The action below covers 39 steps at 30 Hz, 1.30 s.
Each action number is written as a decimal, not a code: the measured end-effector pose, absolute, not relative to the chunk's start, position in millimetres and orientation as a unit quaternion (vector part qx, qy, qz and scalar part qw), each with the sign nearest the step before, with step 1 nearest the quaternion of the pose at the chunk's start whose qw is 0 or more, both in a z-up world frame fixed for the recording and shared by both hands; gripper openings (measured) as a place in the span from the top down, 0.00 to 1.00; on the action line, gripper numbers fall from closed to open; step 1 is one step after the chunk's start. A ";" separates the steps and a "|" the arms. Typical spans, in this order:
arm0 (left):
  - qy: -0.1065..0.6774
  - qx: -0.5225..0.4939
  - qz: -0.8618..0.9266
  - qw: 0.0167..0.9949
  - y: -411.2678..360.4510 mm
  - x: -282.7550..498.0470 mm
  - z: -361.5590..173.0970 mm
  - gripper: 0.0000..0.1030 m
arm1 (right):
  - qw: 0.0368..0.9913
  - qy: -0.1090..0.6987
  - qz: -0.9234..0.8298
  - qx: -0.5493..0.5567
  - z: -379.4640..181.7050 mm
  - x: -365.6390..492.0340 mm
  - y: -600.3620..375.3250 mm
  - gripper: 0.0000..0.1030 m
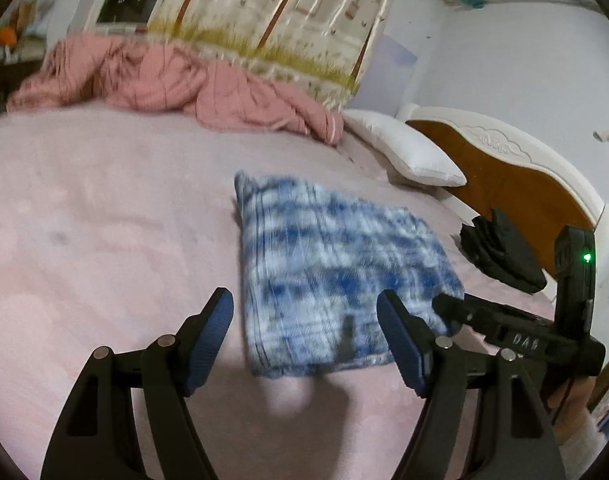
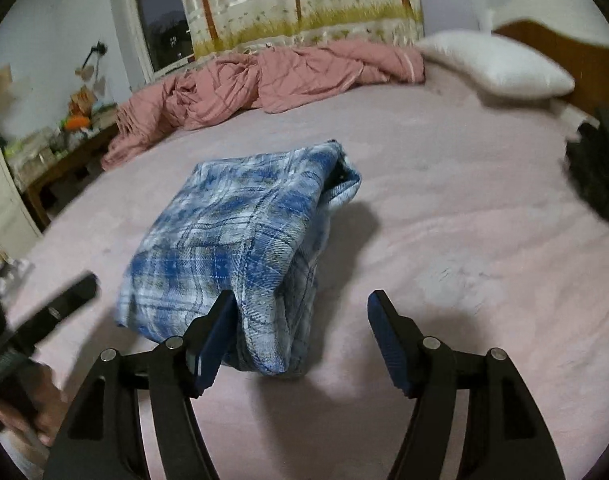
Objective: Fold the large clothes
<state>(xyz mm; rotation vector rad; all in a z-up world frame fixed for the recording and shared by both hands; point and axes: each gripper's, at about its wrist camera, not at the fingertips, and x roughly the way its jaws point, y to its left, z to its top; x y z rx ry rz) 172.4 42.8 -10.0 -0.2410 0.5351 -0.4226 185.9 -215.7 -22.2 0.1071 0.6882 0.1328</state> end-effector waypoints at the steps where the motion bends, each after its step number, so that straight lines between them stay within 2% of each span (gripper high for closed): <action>1: 0.255 -0.110 -0.204 0.939 42.2 170.7 -6.0 0.25 | 0.940 0.334 0.059 0.040 -20.4 184.2 -212.3 0.31; 5: 0.234 -0.087 -0.197 0.948 39.2 166.5 7.5 0.17 | 0.945 0.322 0.054 0.023 -12.8 177.5 -205.2 0.18; 7: 0.227 -0.080 -0.194 0.951 39.2 165.3 12.0 0.00 | 0.948 0.313 0.053 0.025 -8.8 174.8 -205.2 0.17; 15: 0.234 -0.097 -0.187 0.949 39.4 178.9 17.3 0.00 | 0.951 0.297 0.063 0.061 5.0 176.7 -214.5 0.07; 16: 0.243 -0.105 -0.189 0.946 39.7 184.4 16.6 0.00 | 0.949 0.296 0.071 0.078 5.8 178.6 -218.8 0.01; 17: 0.255 -0.114 -0.192 0.941 40.3 190.5 14.8 0.00 | 0.947 0.296 0.079 0.095 6.1 181.7 -221.7 0.00; 21: 0.327 -0.180 -0.213 0.903 44.7 224.7 -1.8 0.00 | 0.927 0.311 0.114 0.177 -2.5 200.8 -236.4 0.00; 25: 0.395 -0.291 -0.220 0.843 58.2 249.9 -37.6 0.01 | 0.892 0.350 0.145 0.248 -27.9 228.6 -249.2 0.00; 28: 0.413 -0.313 -0.230 0.824 63.2 257.1 -57.2 0.02 | 0.857 0.380 0.173 0.303 -56.2 247.5 -257.7 0.11; 31: 0.414 -0.323 -0.256 0.812 64.4 259.7 -67.3 0.03 | 0.837 0.384 0.194 0.338 -73.2 256.8 -259.9 0.15; 32: 0.413 -0.315 -0.265 0.813 61.3 259.4 -66.9 0.04 | 0.838 0.382 0.204 0.333 -73.5 259.5 -257.4 0.21; 34: 0.420 -0.303 -0.283 0.807 54.9 259.3 -67.8 0.24 | 0.829 0.388 0.233 0.330 -75.9 265.0 -249.3 0.34; 35: 0.420 -0.300 -0.278 0.810 53.6 258.3 -67.9 0.29 | 0.829 0.389 0.234 0.327 -76.5 267.0 -246.4 0.44; 36: 0.415 -0.297 -0.278 0.814 53.4 255.9 -67.6 0.47 | 0.833 0.386 0.233 0.322 -76.1 267.5 -244.7 0.49; 37: 0.411 -0.292 -0.279 0.817 53.6 253.1 -64.9 0.57 | 0.837 0.381 0.233 0.317 -74.7 266.5 -243.7 0.56; 39: 0.393 -0.274 -0.275 0.833 51.7 244.0 -49.3 0.67 | 0.850 0.374 0.228 0.293 -61.6 260.1 -241.8 0.61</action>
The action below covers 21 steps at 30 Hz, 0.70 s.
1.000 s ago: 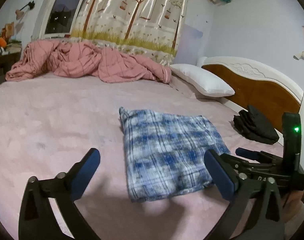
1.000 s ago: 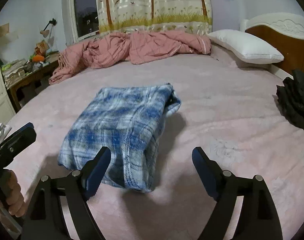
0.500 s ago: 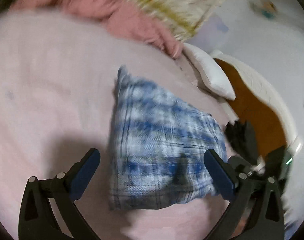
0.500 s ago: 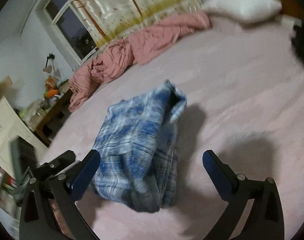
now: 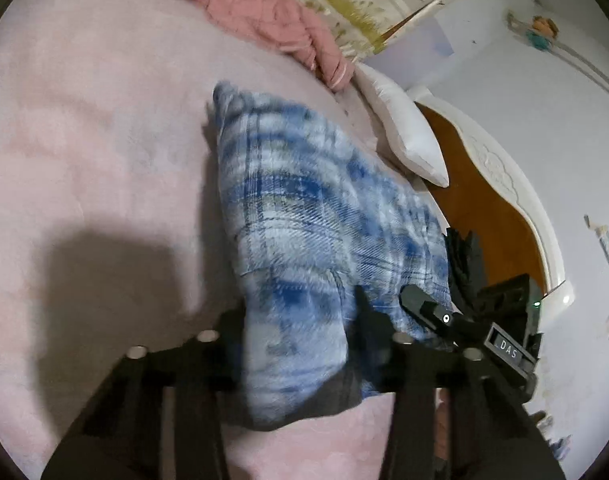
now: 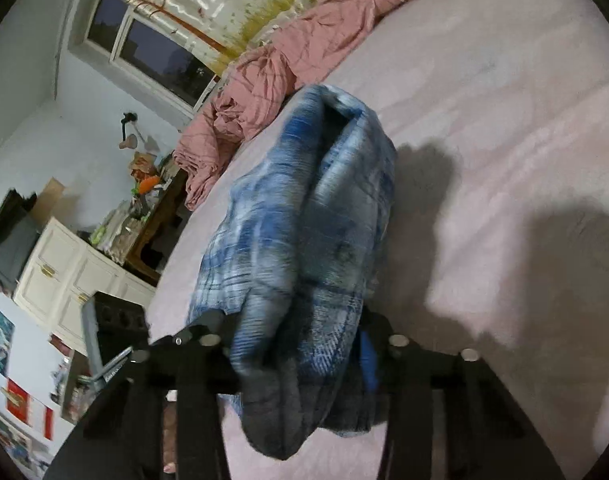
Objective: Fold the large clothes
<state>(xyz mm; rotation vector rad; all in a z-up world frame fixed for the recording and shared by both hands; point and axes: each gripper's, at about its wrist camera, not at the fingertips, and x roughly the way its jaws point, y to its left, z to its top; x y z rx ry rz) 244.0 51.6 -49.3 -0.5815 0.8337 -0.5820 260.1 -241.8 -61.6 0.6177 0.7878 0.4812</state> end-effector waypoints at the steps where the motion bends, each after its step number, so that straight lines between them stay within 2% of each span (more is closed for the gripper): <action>1: 0.382 -0.263 -0.278 0.841 48.3 239.0 -39.2 0.70 | 0.858 0.367 0.228 0.278 -52.5 255.5 -241.4 0.62; 11: 0.315 -0.224 -0.370 0.845 -35.6 213.0 55.9 0.71 | 0.911 0.278 0.188 0.240 57.6 197.6 -310.0 0.62; 21: 0.244 -0.152 -0.493 0.821 -245.8 230.4 143.7 0.71 | 0.958 0.153 0.048 0.236 147.0 129.0 -481.3 0.62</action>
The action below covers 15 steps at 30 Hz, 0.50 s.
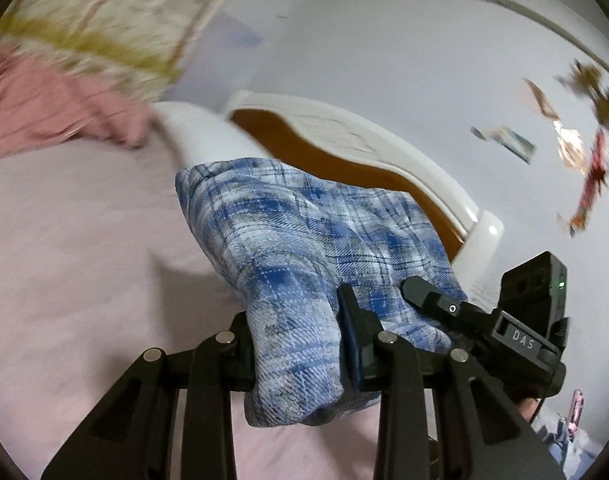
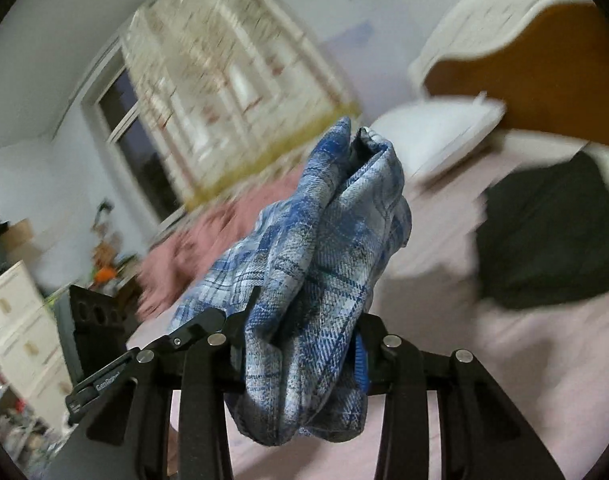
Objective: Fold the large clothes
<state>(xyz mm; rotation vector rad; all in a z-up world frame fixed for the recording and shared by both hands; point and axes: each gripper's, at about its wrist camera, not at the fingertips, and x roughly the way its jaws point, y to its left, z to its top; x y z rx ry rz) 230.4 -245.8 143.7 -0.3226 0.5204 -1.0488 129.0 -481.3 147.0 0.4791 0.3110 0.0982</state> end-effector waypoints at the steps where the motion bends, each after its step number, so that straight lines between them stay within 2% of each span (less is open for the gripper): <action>1: 0.244 -0.146 -0.505 0.815 -269.7 234.0 150.2 0.71 | 0.959 0.144 0.038 0.240 151.0 124.1 -495.4 0.62; 5: 0.217 -0.129 -0.540 0.803 -342.9 241.1 172.9 0.70 | 0.957 0.093 0.005 0.276 167.9 108.6 -575.8 0.62; 10: 0.183 -0.109 -0.570 0.793 -429.4 266.5 185.0 0.70 | 0.962 0.038 -0.048 0.267 173.5 115.1 -647.6 0.62; 13: 0.186 -0.112 -0.593 0.776 -481.1 293.4 160.1 0.69 | 0.958 0.032 -0.086 0.272 162.2 123.0 -692.0 0.62; 15: 0.230 -0.099 -0.578 0.776 -515.3 313.4 126.5 0.69 | 0.954 0.062 -0.123 0.265 143.5 144.4 -717.5 0.62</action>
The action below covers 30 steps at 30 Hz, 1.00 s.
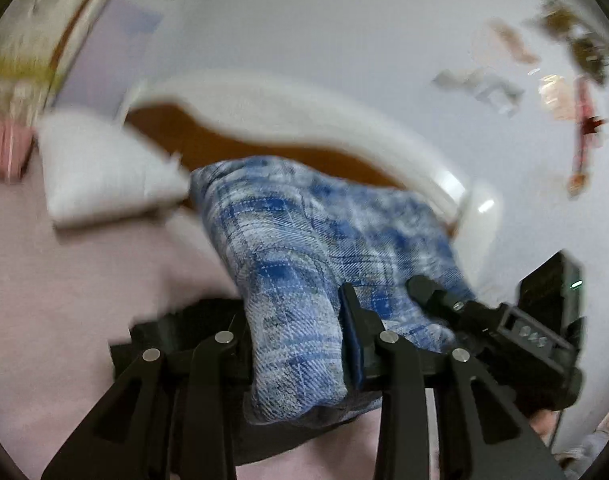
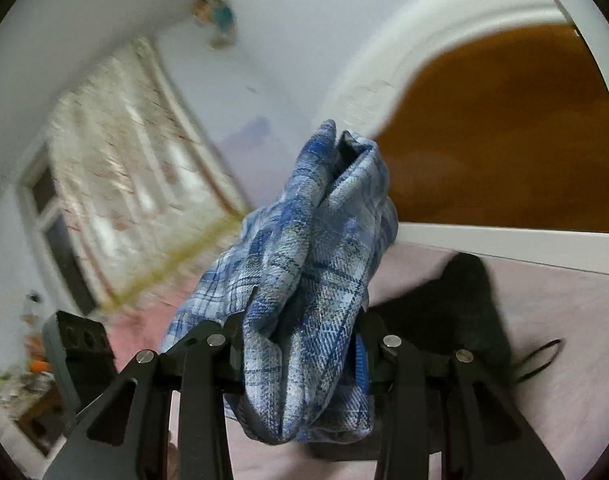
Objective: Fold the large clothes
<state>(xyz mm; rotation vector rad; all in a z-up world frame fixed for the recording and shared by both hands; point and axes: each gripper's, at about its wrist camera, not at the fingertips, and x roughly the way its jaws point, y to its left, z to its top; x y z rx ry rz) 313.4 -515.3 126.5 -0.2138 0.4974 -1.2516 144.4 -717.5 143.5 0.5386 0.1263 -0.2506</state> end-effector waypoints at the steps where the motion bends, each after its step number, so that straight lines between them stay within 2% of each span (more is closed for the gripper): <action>1: 0.258 -0.092 -0.567 0.777 -532.2 323.1 106.8 0.69 | 0.951 0.086 -0.141 0.262 129.4 158.1 -730.8 0.62; 4: 0.339 -0.079 -0.520 0.780 -560.5 347.9 42.6 0.67 | 0.927 0.196 -0.162 0.277 63.6 208.8 -771.8 0.62; 9: 0.348 -0.060 -0.522 0.776 -551.1 355.7 24.9 0.55 | 0.929 0.199 -0.160 0.267 47.4 221.6 -777.4 0.58; 12: 0.333 -0.029 -0.494 0.803 -551.5 351.0 36.5 0.48 | 0.925 0.215 -0.191 0.247 51.0 241.0 -768.3 0.53; 14: 0.314 -0.023 -0.476 0.821 -541.1 341.6 50.4 0.36 | 0.925 0.213 -0.229 0.217 60.0 237.4 -759.3 0.36; 15: 0.298 -0.027 -0.470 0.830 -529.2 336.5 59.2 0.32 | 0.921 0.212 -0.257 0.200 66.7 232.6 -752.7 0.33; 18: 0.245 -0.013 -0.463 0.852 -493.0 315.8 87.6 0.26 | 0.920 0.201 -0.295 0.164 87.9 217.6 -725.4 0.31; 20: 0.204 0.001 -0.439 0.875 -464.6 302.3 107.3 0.19 | 0.922 0.189 -0.310 0.132 103.9 204.9 -699.9 0.19; 22: 0.179 0.002 -0.425 0.887 -437.6 295.1 123.7 0.06 | 0.929 0.169 -0.310 0.111 120.6 191.7 -667.8 0.15; 23: 0.169 0.006 -0.418 0.892 -424.2 291.8 130.8 0.03 | 0.932 0.159 -0.307 0.106 127.6 185.5 -652.4 0.15; 25: 0.145 0.014 -0.400 0.905 -394.6 281.0 146.4 0.01 | 0.937 0.146 -0.303 0.099 140.0 173.7 -625.8 0.11; 26: 0.130 0.016 -0.392 0.911 -377.9 273.2 155.2 0.01 | 0.940 0.133 -0.300 0.094 147.1 165.2 -604.8 0.01; 30: 0.094 0.013 -0.370 0.924 -323.5 245.4 177.7 0.00 | 0.947 0.098 -0.294 0.088 164.6 128.5 -549.8 0.00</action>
